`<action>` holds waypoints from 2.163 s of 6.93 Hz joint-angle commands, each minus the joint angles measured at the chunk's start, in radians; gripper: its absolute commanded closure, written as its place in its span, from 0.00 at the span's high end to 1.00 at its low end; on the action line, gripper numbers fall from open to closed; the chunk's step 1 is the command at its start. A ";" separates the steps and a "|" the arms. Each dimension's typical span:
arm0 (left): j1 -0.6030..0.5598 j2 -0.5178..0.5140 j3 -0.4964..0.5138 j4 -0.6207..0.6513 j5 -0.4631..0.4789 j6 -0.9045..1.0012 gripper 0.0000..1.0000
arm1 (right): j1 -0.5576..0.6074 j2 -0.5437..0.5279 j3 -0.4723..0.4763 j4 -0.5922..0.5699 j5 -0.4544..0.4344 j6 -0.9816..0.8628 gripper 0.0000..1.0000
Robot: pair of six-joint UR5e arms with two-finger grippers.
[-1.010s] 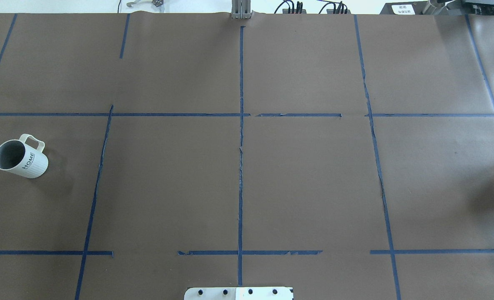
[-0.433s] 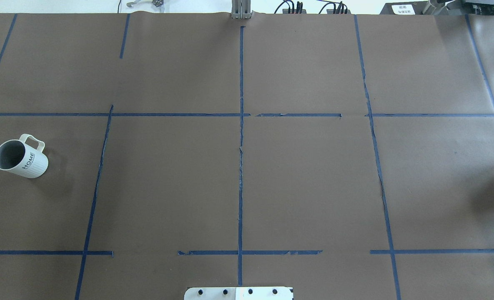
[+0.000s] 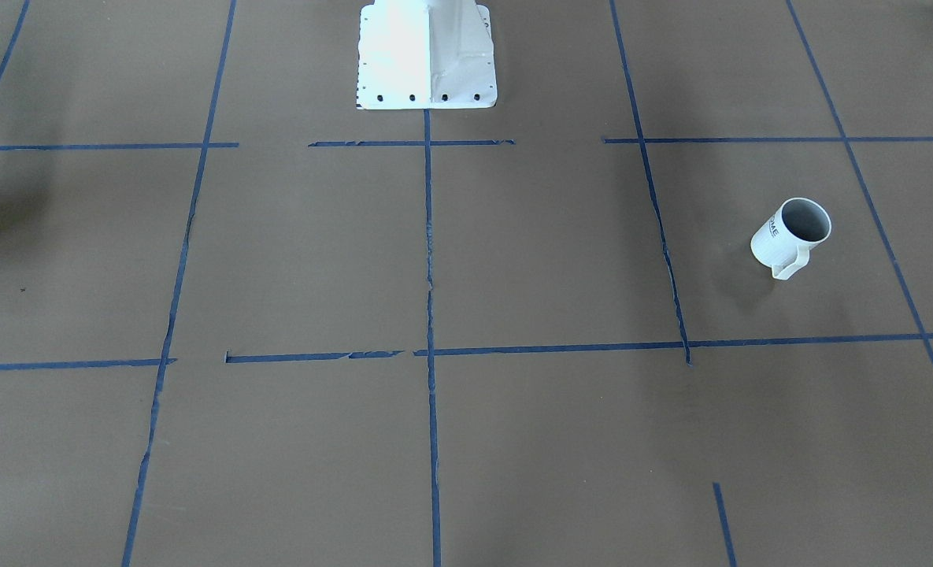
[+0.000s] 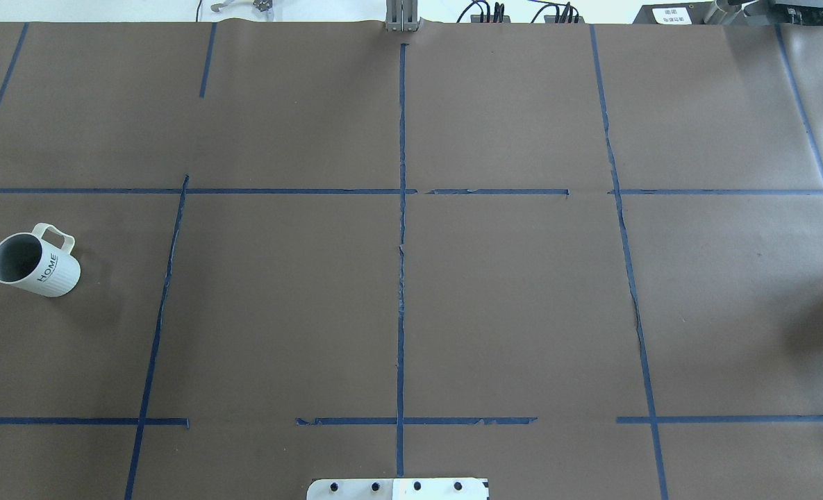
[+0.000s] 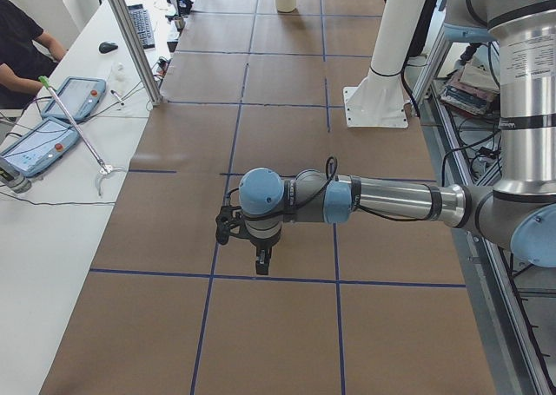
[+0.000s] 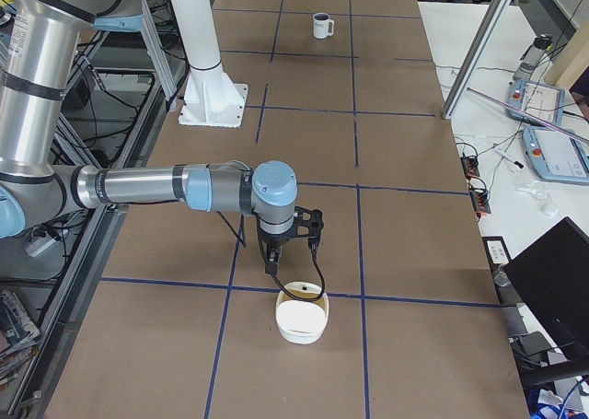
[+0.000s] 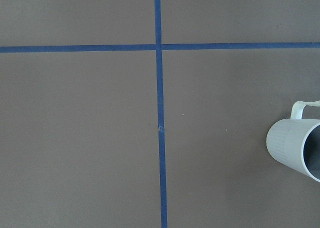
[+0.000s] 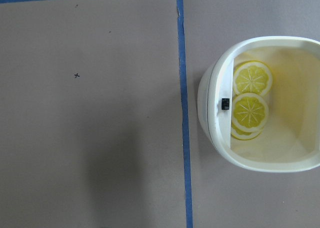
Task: Left arm hands cup to right arm to dump lemon
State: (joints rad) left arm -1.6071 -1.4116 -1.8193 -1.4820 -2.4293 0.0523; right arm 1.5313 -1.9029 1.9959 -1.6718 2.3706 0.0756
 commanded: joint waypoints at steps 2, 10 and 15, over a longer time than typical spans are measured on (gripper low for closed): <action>0.001 0.005 0.012 0.006 0.001 0.000 1.00 | -0.017 0.008 0.001 0.003 0.041 0.004 1.00; 0.004 0.053 -0.066 0.042 0.084 -0.016 1.00 | -0.017 -0.004 -0.006 0.081 -0.036 -0.007 1.00; 0.007 0.048 -0.066 0.040 0.084 -0.014 1.00 | -0.039 -0.025 0.004 0.007 -0.005 -0.010 1.00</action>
State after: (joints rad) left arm -1.6000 -1.3621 -1.8825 -1.4419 -2.3453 0.0372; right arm 1.5016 -1.9296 1.9966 -1.6481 2.3601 0.0676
